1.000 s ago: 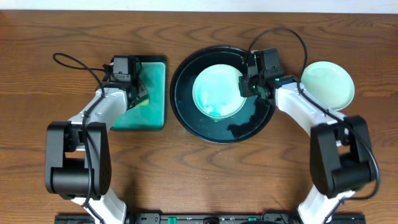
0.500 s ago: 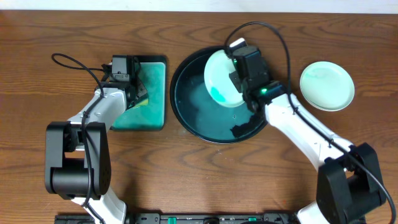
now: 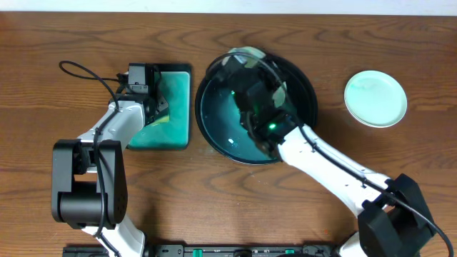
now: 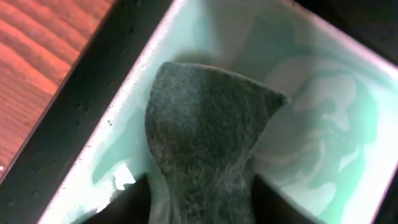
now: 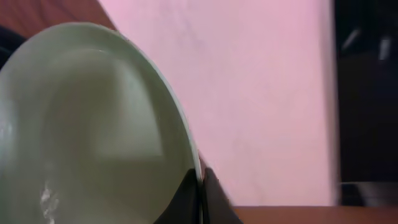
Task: Clean dirty plates on tray and stack at the side
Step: 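Lift the cleaned plate off the black tray with right gripper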
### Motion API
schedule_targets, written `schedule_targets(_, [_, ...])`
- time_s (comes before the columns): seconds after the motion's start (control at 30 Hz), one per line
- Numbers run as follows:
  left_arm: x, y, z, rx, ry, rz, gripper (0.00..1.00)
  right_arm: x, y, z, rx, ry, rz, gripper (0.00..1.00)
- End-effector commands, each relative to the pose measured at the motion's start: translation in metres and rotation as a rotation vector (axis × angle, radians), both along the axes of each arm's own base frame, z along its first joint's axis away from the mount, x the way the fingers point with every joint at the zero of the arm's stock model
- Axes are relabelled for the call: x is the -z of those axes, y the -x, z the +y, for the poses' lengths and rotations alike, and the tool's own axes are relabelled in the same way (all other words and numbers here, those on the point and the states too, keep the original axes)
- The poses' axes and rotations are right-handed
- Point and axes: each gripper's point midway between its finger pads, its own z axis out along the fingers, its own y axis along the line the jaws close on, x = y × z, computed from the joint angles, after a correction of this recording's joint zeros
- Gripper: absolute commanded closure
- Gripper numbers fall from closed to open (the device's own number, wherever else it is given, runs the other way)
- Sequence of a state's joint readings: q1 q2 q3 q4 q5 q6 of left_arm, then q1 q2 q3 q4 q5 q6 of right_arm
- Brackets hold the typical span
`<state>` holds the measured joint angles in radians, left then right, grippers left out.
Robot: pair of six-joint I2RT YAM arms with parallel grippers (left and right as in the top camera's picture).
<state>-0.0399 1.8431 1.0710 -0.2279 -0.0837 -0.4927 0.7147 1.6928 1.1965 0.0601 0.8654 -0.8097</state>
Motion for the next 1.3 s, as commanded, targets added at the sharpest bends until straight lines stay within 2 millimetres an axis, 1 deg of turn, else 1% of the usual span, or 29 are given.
schedule_targets(0.0, [0.000, 0.001, 0.005, -0.011, -0.014, 0.000, 0.36, -0.031, 0.007, -0.002, 0.023, 0.151, -0.056, 0.99])
schedule_targets(0.13, [0.000, 0.001, 0.005, -0.011, -0.014, 0.000, 0.30, -0.035, 0.011, 0.006, -0.006, 0.221, -0.057, 0.99])
schedule_targets(0.2, [0.000, 0.001, 0.005, -0.011, -0.014, 0.000, 0.28, -0.037, 0.013, 0.011, -0.018, 0.245, -0.059, 0.99])
schedule_targets(0.23, [0.000, 0.001, 0.005, -0.011, -0.014, 0.000, 0.23, -0.039, 0.014, 0.013, -0.021, 0.252, -0.064, 0.99])
schedule_targets(0.5, [0.000, 0.001, 0.005, -0.011, -0.014, 0.000, 0.22, -0.061, 0.019, 0.021, -0.019, 0.309, -0.127, 0.99])
schedule_targets(0.67, [0.000, 0.001, 0.005, -0.011, -0.014, 0.000, 0.22, -0.061, 0.020, 0.023, -0.020, 0.299, -0.133, 0.99])
schedule_targets(0.77, [0.000, 0.001, 0.005, -0.011, -0.014, 0.000, 0.22, -0.061, 0.020, 0.022, -0.012, 0.261, -0.141, 0.99])
schedule_targets(0.83, [0.000, 0.001, 0.005, -0.011, -0.014, 0.000, 0.22, -0.056, 0.018, 0.019, 0.007, 0.185, -0.140, 0.99])
schedule_targets(0.87, [0.000, 0.001, 0.005, -0.011, -0.014, 0.000, 0.22, -0.048, 0.017, 0.017, 0.009, 0.155, -0.120, 0.99])
schedule_targets(0.9, [0.000, 0.001, 0.005, -0.011, -0.014, 0.000, 0.22, -0.019, 0.014, 0.015, -0.033, 0.091, -0.025, 0.99])
schedule_targets(0.97, [0.000, 0.001, 0.005, -0.011, -0.014, 0.000, 0.21, 0.010, 0.014, 0.017, -0.101, 0.059, 0.091, 0.99])
schedule_targets(1.0, [0.000, 0.001, 0.005, -0.011, -0.013, 0.000, 0.21, 0.017, 0.013, 0.012, -0.100, 0.040, 0.122, 0.99])
schedule_targets(1.03, [0.000, 0.001, 0.005, -0.011, -0.014, 0.000, 0.21, 0.014, 0.010, 0.004, -0.058, 0.013, 0.102, 0.99])
schedule_targets(1.07, [0.000, 0.001, 0.005, -0.011, -0.013, 0.000, 0.21, 0.000, 0.005, -0.009, 0.031, -0.041, 0.029, 0.99])
schedule_targets(1.13, [0.000, 0.001, 0.005, -0.011, -0.013, 0.000, 0.21, -0.019, 0.001, -0.021, 0.121, -0.117, -0.072, 0.99])
schedule_targets(1.17, [0.000, 0.001, 0.005, -0.011, -0.013, 0.000, 0.21, -0.025, -0.001, -0.024, 0.137, -0.144, -0.098, 0.99])
schedule_targets(1.2, [0.000, 0.001, 0.005, -0.011, -0.014, 0.000, 0.21, -0.028, -0.002, -0.025, 0.138, -0.172, -0.113, 0.99])
schedule_targets(1.27, [0.000, 0.001, 0.005, -0.011, -0.014, 0.000, 0.21, -0.026, -0.006, -0.026, 0.128, -0.221, -0.105, 0.99])
